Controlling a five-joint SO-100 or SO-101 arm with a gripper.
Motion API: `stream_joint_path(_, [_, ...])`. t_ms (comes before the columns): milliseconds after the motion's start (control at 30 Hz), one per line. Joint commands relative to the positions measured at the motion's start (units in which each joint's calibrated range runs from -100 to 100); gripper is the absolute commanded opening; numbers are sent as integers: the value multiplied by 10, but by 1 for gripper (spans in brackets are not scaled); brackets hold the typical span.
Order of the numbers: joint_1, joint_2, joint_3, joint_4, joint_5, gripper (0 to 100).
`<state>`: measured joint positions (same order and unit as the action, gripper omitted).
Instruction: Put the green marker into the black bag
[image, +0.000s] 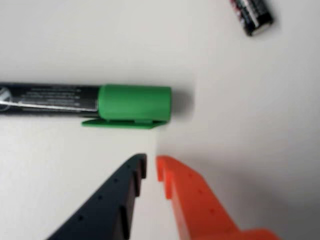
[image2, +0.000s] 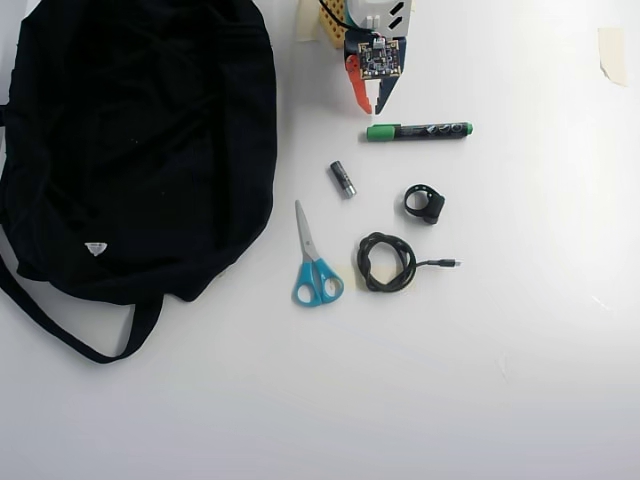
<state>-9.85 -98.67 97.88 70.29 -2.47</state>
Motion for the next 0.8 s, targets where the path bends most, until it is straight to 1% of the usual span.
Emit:
stream_joint_path(0, [1, -6, 14, 13, 2, 2])
stream_joint_path(567, [0, -2, 14, 2, -2, 3])
stream_joint_path(667, [1, 2, 14, -53, -2, 3])
stream_joint_path(767, [2, 31, 14, -149, -2, 3])
